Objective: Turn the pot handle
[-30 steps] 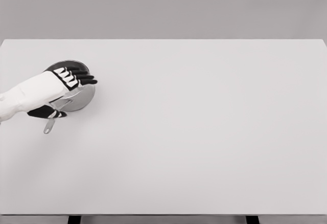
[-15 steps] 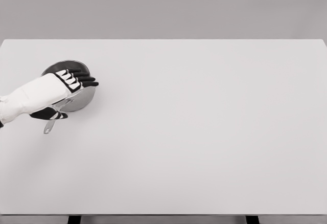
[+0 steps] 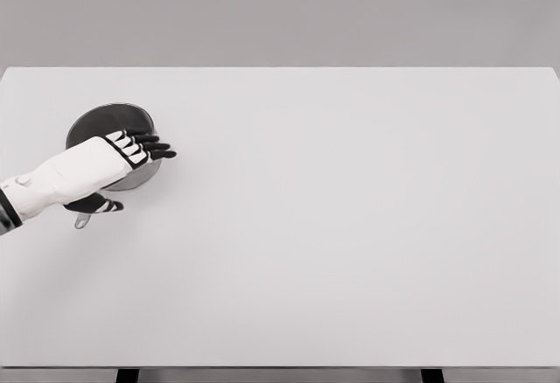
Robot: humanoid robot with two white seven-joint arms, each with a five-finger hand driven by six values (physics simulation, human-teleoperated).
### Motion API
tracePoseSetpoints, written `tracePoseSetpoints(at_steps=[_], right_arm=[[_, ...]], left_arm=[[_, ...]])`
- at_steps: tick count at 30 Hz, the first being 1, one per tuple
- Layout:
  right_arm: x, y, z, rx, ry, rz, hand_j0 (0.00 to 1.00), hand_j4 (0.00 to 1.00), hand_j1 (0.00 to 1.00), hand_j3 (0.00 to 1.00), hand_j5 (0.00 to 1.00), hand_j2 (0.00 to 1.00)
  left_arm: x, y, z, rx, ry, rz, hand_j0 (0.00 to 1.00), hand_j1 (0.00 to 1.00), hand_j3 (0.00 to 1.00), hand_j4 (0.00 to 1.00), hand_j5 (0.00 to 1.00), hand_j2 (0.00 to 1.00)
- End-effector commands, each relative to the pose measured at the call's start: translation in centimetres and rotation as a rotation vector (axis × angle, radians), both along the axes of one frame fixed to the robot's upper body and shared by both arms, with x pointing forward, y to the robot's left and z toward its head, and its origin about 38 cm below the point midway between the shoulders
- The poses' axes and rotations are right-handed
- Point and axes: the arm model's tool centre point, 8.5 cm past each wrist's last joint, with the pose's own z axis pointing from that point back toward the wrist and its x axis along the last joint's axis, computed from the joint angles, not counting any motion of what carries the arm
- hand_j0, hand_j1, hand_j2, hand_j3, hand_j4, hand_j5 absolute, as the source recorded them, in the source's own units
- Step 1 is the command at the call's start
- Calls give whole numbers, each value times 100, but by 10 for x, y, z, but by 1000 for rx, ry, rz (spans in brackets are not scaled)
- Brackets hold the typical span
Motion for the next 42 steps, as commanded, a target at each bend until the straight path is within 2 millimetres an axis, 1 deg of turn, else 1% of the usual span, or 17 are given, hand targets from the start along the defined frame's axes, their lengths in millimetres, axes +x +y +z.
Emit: tracePoseSetpoints(at_steps=[1,4,7,11,13,18,23,29,31,34,36,38,40,42], right_arm=[[0,0,0,0,0,1,100,100,100,100,100,100],[0,0,0,0,0,1,100,100,100,100,100,100],[0,0,0,0,0,1,100,100,100,100,100,100],[0,0,0,0,0,1,100,100,100,100,100,100],[0,0,0,0,0,-1,100,100,100,100,100,100],[0,0,0,1,-1,1,100,100,100,100,100,100],[0,0,0,0,0,1,100,100,100,100,100,100],[0,0,0,0,0,1,100,100,100,100,100,100],[0,0,0,0,0,1,100,100,100,100,100,100],[0,0,0,0,0,-1,100,100,100,100,100,100],[0,0,0,0,0,-1,100,100,100,100,100,100],[0,0,0,0,0,-1,100,100,100,100,100,100],[0,0,0,0,0,1,100,100,100,100,100,100],[0,0,0,0,0,1,100,100,100,100,100,100]], left_arm=[[1,3,-1,3,4,8,100,100,100,100,100,100],[-1,7,-1,4,5,17,100,100,100,100,100,100],[-1,13,3,4,-6,34,100,100,100,100,100,100],[-3,17,2,5,-2,46,100,100,100,100,100,100],[-4,24,5,4,-10,67,100,100,100,100,100,100],[-4,30,10,21,-19,73,100,100,100,100,100,100],[-5,41,16,44,-29,94,100,100,100,100,100,100],[-5,49,18,49,-35,114,100,100,100,100,100,100],[-4,52,23,56,-46,116,100,100,100,100,100,100],[-4,52,25,57,-46,113,100,100,100,100,100,100],[-4,54,33,65,-51,115,100,100,100,100,100,100],[-6,51,34,59,-55,84,100,100,100,100,100,100],[-10,46,41,40,-75,31,100,100,100,100,100,100],[-10,46,46,57,-78,26,100,100,100,100,100,100]])
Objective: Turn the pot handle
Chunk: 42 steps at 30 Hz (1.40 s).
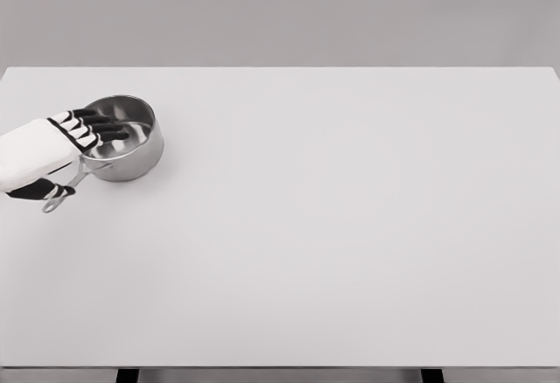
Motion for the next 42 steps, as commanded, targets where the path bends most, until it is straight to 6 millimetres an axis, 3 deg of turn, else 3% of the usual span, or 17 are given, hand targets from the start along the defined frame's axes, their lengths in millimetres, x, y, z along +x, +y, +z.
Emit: tracePoseSetpoints(at_steps=[1,4,8,11,20,27,30,37,42], right_arm=[[0,0,0,0,0,-1,100,100,100,100,100,100],[0,0,0,0,0,-1,100,100,100,100,100,100],[0,0,0,0,0,1,100,100,100,100,100,100],[0,0,0,0,0,-1,100,100,100,100,100,100],[0,0,0,0,0,1,100,100,100,100,100,100],[0,0,0,0,0,-1,100,100,100,100,100,100],[0,0,0,0,0,-1,100,100,100,100,100,100],[0,0,0,0,0,-1,100,100,100,100,100,100],[0,0,0,0,0,-1,100,100,100,100,100,100]], left_arm=[[-1,1,9,16,-7,-15,100,100,100,100,100,100],[-3,9,27,-28,-67,-18,100,100,100,100,100,100],[-7,10,29,-92,-64,-23,100,100,100,100,100,100],[-7,8,37,-193,-166,-26,100,100,100,100,100,100],[-6,-34,-17,-102,-80,-116,100,100,100,100,100,100],[-7,-37,-23,-65,-73,-123,100,100,100,100,100,100],[-9,-47,-36,-58,-56,-139,100,100,100,100,100,100],[-4,-40,-27,-14,-82,-130,100,100,100,100,100,100],[1,-31,-31,-9,-71,-100,100,100,100,100,100,100]])
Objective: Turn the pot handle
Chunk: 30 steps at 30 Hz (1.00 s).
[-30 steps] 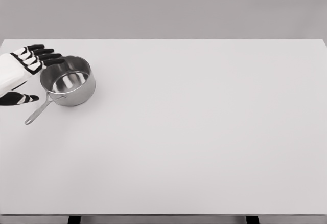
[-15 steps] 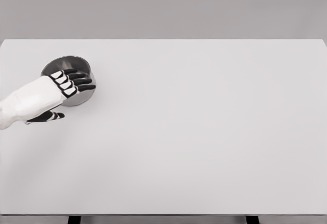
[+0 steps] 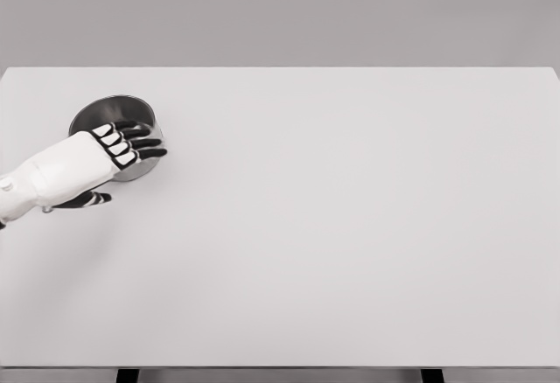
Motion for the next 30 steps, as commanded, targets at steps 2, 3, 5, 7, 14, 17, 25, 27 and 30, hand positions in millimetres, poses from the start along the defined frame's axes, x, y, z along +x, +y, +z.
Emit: tracePoseSetpoints(at_steps=[2,3,5,7,14,17,25,27,30], right_arm=[[0,0,0,0,0,1,100,100,100,100,100,100],[0,0,0,0,0,0,100,100,100,100,100,100],[0,0,0,0,0,1,100,100,100,100,100,100],[0,0,0,0,0,1,100,100,100,100,100,100],[0,0,0,0,0,0,100,100,100,100,100,100],[0,0,0,0,0,1,100,100,100,100,100,100],[0,0,0,0,0,1,100,100,100,100,100,100],[0,0,0,0,0,0,100,100,100,100,100,100],[0,0,0,0,0,1,100,100,100,100,100,100]], left_arm=[[2,7,-2,4,9,20,100,100,100,100,100,100],[2,8,-2,10,11,20,100,100,100,100,100,100],[3,11,1,18,0,29,100,100,100,100,100,100],[4,15,-1,32,2,41,100,100,100,100,100,100],[7,30,4,61,-1,73,100,100,100,100,100,100],[9,36,0,69,10,94,100,100,100,100,100,100],[11,41,2,85,12,104,100,100,100,100,100,100],[12,43,1,85,13,111,100,100,100,100,100,100],[14,44,4,85,7,112,100,100,100,100,100,100]])
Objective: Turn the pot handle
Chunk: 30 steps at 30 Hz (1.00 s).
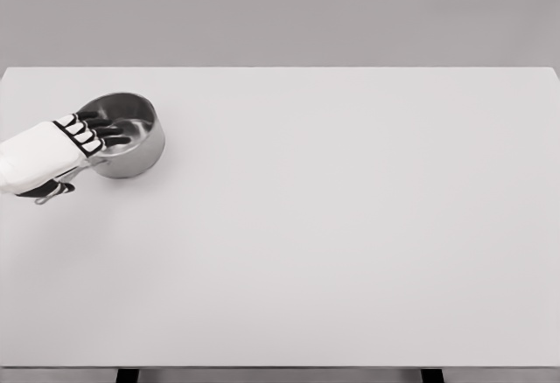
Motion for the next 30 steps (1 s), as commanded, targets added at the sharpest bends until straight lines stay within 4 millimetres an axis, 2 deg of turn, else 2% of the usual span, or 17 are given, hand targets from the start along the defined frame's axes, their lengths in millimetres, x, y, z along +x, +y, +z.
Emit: tracePoseSetpoints(at_steps=[1,6,13,20,26,30], right_arm=[[0,0,0,0,0,1,100,100,100,100,100,100],[0,0,0,0,0,1,100,100,100,100,100,100],[0,0,0,0,0,1,100,100,100,100,100,100],[0,0,0,0,0,-1,100,100,100,100,100,100],[0,0,0,0,0,1,100,100,100,100,100,100],[0,0,0,0,0,1,100,100,100,100,100,100]], left_arm=[[1,3,3,-4,-5,9,100,100,100,100,100,100],[3,16,9,12,-15,38,100,100,100,100,100,100],[5,23,7,16,-5,60,100,100,100,100,100,100],[1,14,12,3,-15,28,100,100,100,100,100,100],[2,22,0,-4,13,59,100,100,100,100,100,100],[3,18,-5,-20,19,58,100,100,100,100,100,100]])
